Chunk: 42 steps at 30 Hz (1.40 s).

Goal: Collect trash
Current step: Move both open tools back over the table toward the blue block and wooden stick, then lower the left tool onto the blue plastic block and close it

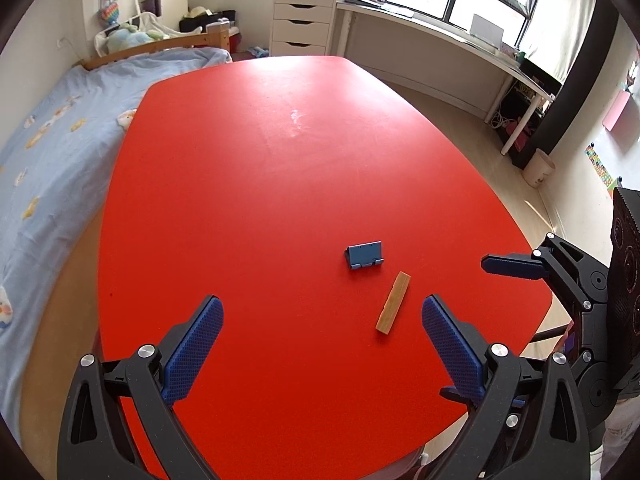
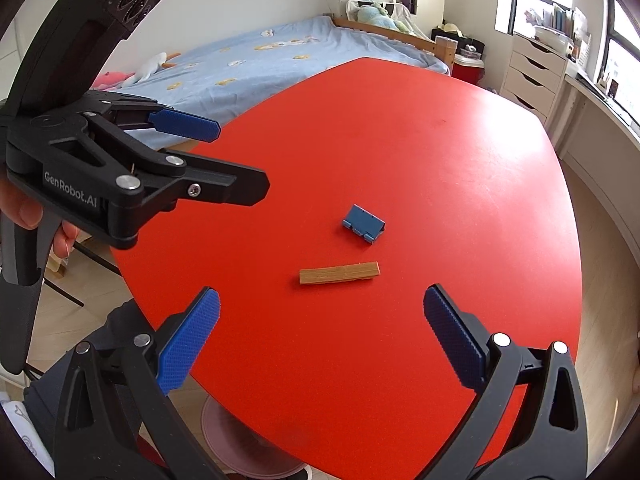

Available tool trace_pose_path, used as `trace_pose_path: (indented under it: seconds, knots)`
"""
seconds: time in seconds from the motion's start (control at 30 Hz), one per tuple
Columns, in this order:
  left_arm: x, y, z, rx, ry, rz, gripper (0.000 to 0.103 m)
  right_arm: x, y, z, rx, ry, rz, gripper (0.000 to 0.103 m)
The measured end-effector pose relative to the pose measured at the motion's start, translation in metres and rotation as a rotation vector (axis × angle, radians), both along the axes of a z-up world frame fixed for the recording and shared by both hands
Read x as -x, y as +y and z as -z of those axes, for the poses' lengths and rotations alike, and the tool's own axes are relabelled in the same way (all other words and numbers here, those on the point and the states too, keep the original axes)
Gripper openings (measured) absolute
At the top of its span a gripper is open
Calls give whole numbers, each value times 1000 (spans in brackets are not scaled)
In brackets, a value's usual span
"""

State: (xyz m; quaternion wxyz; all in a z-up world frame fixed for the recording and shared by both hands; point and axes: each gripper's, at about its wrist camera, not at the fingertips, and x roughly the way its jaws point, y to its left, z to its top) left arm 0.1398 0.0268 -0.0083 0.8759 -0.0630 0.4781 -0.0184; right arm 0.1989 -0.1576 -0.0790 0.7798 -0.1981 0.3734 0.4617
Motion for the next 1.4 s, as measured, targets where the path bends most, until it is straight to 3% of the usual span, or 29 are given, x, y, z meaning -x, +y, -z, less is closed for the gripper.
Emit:
trace_pose_path:
  seconds: [0.23, 0.43, 0.73, 1.03, 1.4]
  knots:
    - [-41, 11, 23, 10, 104, -77, 95, -15, 18, 16, 19, 31, -55, 100]
    - [-65, 12, 50, 83, 205, -131, 95, -26, 22, 28, 13, 61, -55, 100]
    - [-82, -7, 62, 116, 251, -146, 95, -30, 18, 35, -4, 68, -52, 100]
    - [-87, -26, 61, 56, 255, -147, 95, -32, 13, 30, -23, 63, -50, 100]
    - [-91, -43, 54, -30, 231, -155, 51, -33, 6, 27, -18, 56, -46, 100]
